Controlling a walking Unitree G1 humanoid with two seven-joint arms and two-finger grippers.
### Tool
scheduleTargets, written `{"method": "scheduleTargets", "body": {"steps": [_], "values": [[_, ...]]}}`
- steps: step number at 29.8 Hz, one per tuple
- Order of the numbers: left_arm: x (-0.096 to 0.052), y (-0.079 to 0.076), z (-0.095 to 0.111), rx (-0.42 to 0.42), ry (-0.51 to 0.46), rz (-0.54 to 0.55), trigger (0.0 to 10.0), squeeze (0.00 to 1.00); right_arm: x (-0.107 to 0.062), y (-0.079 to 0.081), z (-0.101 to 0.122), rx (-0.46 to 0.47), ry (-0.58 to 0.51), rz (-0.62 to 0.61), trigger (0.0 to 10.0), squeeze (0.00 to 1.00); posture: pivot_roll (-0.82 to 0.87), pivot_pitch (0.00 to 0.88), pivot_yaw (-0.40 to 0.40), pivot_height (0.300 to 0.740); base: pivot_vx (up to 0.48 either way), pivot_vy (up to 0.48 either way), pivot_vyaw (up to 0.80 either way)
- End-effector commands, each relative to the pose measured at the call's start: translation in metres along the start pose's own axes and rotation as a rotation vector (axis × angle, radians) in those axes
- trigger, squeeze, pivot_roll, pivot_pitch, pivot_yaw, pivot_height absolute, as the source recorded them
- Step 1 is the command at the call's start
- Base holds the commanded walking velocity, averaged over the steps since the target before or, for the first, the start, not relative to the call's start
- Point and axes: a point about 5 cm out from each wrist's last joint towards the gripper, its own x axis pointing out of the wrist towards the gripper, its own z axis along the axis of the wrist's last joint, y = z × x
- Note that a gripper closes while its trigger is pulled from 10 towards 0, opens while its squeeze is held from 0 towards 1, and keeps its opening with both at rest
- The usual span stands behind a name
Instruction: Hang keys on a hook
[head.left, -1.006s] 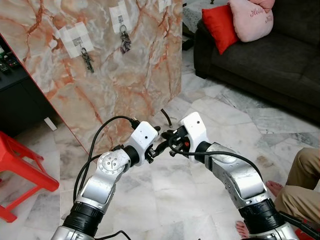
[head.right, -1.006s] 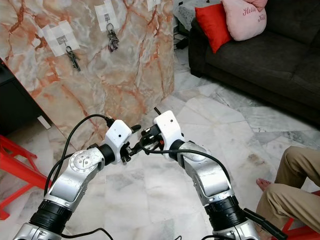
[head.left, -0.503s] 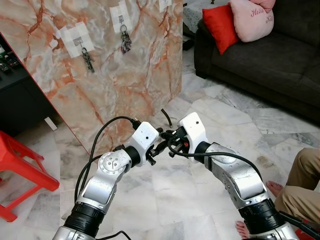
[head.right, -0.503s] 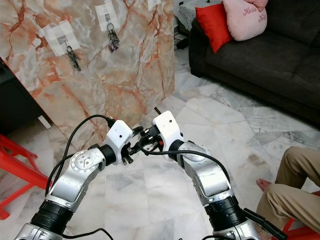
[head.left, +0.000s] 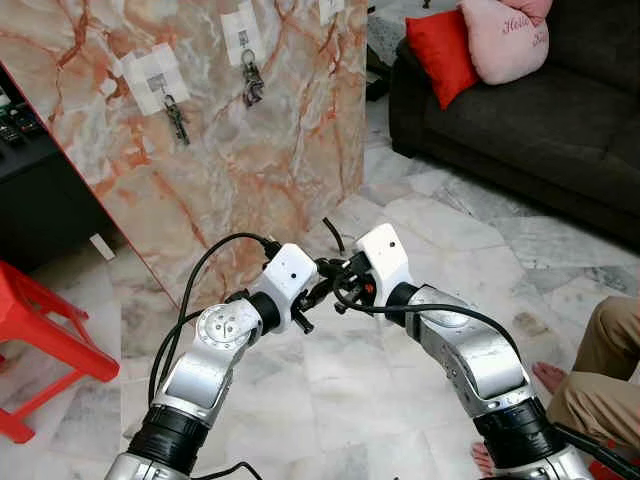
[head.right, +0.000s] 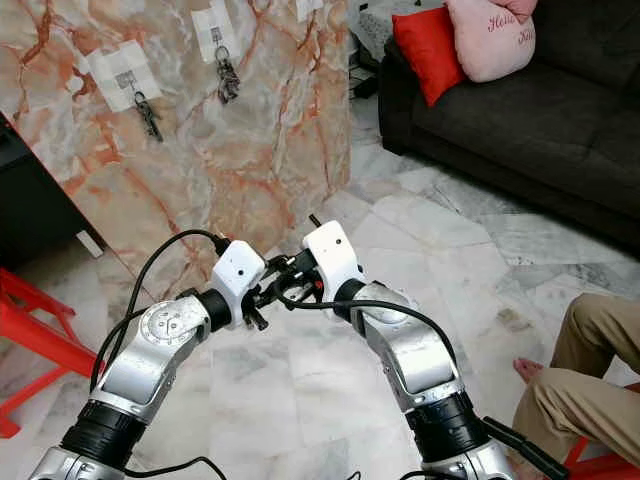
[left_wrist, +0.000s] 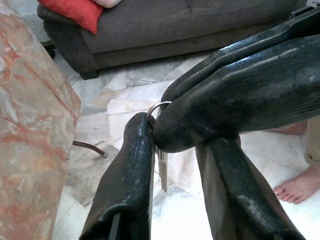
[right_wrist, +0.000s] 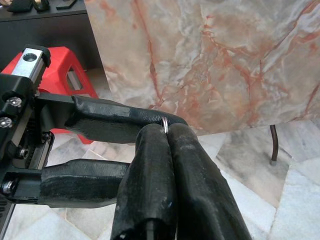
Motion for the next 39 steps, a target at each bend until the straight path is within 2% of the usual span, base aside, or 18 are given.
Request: {"method": "scheduleTargets", "body": {"steps": [1, 4, 10, 14, 29, 35, 37, 39], "values": [[0.000, -0.001, 0.000, -0.012, -0.012, -0.007, 8.6, 0.00, 0.004, 0.009, 0.005, -0.001, -0.016, 0.051, 10.0, 0.00, -0.05, 0.077, 0.025, 0.740, 0.000, 0.000, 0.00], [0.000, -0.001, 0.000, -0.015, -0.013, -0.006, 8.6, 0.00, 0.004, 0.010, 0.004, 0.000, -0.014, 0.051, 10.0, 0.00, -0.05, 0.078, 0.025, 0.740, 0.000, 0.000, 0.00], [-0.001, 0.003, 0.001, -0.085, -0.046, 0.018, 8.3, 0.00, 0.004, 0.010, 0.002, 0.006, -0.009, 0.051, 10.0, 0.00, -0.05, 0.077, 0.026, 0.740, 0.000, 0.000, 0.00], [-0.004, 0.005, 0.003, -0.174, -0.075, 0.015, 8.4, 0.00, 0.005, 0.010, -0.001, 0.017, -0.001, 0.048, 10.0, 0.00, -0.05, 0.077, 0.025, 0.740, 0.000, 0.000, 0.00], [-0.008, 0.005, 0.002, -0.285, -0.090, 0.005, 8.2, 0.00, 0.005, 0.008, -0.003, 0.042, 0.001, 0.029, 10.0, 0.00, -0.05, 0.076, 0.027, 0.740, 0.000, 0.000, 0.00], [-0.013, 0.006, -0.001, -0.287, -0.068, 0.016, 8.8, 0.00, 0.003, -0.001, 0.004, 0.057, -0.024, -0.020, 10.0, 0.00, -0.05, 0.078, 0.028, 0.740, 0.000, 0.000, 0.00], [-0.014, 0.006, -0.002, -0.271, -0.054, 0.013, 9.9, 0.00, 0.002, -0.004, 0.006, 0.056, -0.031, -0.036, 10.0, 0.00, -0.05, 0.079, 0.029, 0.740, 0.000, 0.000, 0.00], [-0.014, 0.006, -0.003, -0.270, -0.052, 0.014, 10.0, 0.00, 0.002, -0.006, 0.008, 0.059, -0.036, -0.047, 10.0, 0.00, -0.05, 0.079, 0.030, 0.740, 0.000, 0.000, 0.00]]}}
